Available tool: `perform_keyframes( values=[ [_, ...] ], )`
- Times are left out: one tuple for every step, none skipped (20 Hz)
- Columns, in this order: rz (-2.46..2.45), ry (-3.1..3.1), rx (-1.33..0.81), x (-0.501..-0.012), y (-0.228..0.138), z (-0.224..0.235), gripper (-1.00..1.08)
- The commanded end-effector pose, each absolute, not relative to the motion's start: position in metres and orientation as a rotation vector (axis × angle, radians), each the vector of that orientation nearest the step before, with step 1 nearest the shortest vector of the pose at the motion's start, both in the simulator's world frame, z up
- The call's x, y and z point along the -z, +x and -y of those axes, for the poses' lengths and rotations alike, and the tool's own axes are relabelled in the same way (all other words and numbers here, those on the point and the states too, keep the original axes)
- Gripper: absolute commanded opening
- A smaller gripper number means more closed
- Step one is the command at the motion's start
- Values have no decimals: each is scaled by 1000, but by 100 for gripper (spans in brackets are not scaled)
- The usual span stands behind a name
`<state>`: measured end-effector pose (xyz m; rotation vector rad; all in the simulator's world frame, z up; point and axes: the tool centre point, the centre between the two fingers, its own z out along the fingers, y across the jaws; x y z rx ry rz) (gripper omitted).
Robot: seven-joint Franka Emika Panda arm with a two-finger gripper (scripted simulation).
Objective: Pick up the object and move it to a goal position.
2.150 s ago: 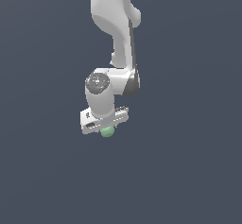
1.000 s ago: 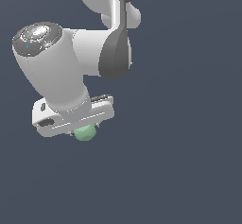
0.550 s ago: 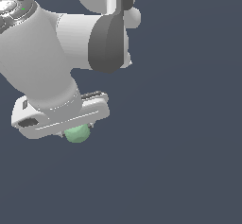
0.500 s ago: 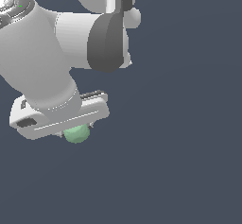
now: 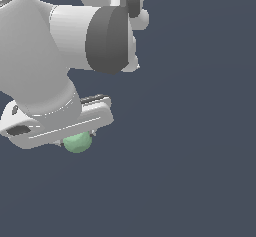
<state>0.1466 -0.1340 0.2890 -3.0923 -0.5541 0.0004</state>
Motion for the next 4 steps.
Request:
perform_keyframes(
  values=[
    [554,-3092,0,-290,147,134,-100],
    [554,-3092,0,-291,148,134,-100],
    [554,-3092,0,-291,148,134,-100],
    [554,-3092,0,-291,148,134,-100]
  ],
)
